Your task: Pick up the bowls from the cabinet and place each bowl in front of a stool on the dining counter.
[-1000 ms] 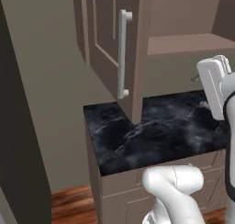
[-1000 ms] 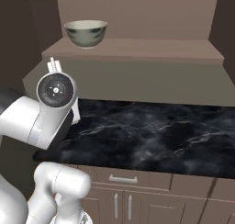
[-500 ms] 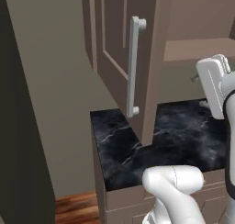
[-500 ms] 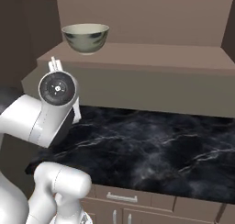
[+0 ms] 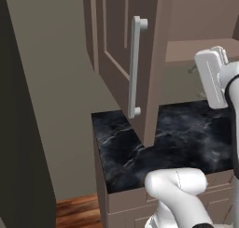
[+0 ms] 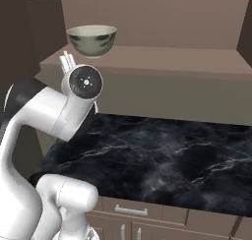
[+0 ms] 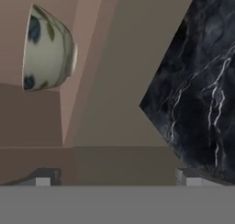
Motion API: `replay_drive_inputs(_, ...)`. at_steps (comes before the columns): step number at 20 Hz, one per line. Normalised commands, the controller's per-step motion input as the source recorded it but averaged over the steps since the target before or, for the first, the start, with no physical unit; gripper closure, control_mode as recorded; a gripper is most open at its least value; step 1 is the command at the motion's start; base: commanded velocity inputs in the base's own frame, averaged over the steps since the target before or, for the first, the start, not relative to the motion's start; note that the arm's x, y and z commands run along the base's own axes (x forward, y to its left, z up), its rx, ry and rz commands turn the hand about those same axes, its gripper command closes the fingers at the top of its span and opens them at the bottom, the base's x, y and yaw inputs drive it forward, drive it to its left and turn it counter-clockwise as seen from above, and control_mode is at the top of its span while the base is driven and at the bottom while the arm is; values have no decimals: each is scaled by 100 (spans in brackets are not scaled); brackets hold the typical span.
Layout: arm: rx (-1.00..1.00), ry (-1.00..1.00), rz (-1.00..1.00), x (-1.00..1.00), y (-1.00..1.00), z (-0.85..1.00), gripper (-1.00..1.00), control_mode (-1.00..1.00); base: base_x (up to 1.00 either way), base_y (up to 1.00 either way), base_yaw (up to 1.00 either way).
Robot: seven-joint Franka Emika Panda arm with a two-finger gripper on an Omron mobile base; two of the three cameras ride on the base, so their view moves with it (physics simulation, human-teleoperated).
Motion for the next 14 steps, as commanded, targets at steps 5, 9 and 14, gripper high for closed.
replay_drive_inputs(5, 0, 0, 3, 20, 0, 79, -100, -100, 0, 0, 0)
replay_drive_inputs(9, 0, 0, 0, 58, 2, 57, -100, -100, 0, 0, 0)
replay_drive_inputs(14, 0, 0, 0, 76, 1, 17, -100, -100, 0, 0, 0)
